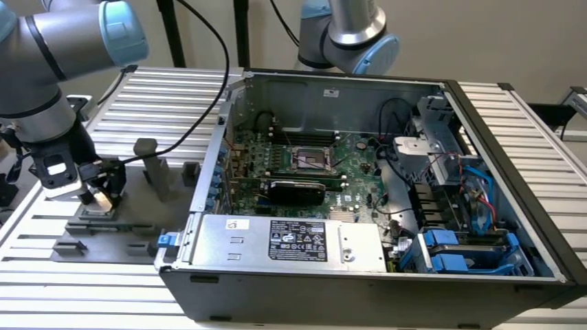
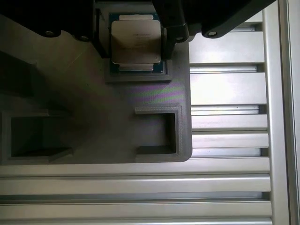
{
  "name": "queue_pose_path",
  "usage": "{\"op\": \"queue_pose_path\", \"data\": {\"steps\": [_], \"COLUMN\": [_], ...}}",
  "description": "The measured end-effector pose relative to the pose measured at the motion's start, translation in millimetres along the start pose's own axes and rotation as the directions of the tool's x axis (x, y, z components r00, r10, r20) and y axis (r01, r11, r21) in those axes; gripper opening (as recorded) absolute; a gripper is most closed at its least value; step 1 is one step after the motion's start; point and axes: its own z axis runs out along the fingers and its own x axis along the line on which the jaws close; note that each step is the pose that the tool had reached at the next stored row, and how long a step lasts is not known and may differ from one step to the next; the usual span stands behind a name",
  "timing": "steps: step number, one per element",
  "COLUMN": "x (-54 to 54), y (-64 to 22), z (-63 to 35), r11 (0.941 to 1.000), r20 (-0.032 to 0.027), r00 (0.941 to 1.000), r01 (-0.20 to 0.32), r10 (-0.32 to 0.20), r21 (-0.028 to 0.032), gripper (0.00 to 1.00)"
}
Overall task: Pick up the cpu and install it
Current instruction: 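Pick up the cpu and move it towards the insertion slot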
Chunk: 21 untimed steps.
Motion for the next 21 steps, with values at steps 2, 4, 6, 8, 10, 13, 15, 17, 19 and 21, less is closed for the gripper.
{"op": "queue_pose_path", "data": {"steps": [2, 4, 6, 8, 10, 13, 15, 17, 19, 21], "x": [0.0, -0.1, -0.1, 0.0, 0.0, 0.0, 0.0, 0.0, 0.0, 0.0], "y": [0.0, 0.0, 0.0, 0.0, 0.0, 0.0, 0.0, -0.1, -0.1, 0.0], "z": [0.0, 0.2, 0.2, 0.2, 0.6, 1.3, 1.7, 2.1, 2.2, 2.2], "r11": [1.0000, 1.0000, 1.0000, 1.0000, 1.0000, 1.0000, 1.0000, 1.0000, 1.0000, 1.0000], "r20": [0.0000, 0.0004, 0.0002, 0.0001, 0.0002, 0.0001, 0.0001, 0.0002, 0.0001, 0.0000], "r00": [1.0000, 1.0000, 1.0000, 1.0000, 1.0000, 1.0000, 1.0000, 1.0000, 1.0000, 1.0000], "r01": [0.000, 0.000, 0.000, 0.000, 0.000, 0.000, 0.000, 0.000, 0.000, 0.000], "r10": [0.000, 0.000, 0.000, 0.000, 0.000, 0.000, 0.000, 0.000, 0.000, 0.000], "r21": [0.0001, 0.0001, 0.0003, 0.0008, 0.0012, 0.0020, 0.0026, 0.0031, 0.0036, 0.0039], "gripper": [0.54, 0.54, 0.56, 0.63, 0.63, 0.63, 0.63, 0.63, 0.60, 0.60]}}
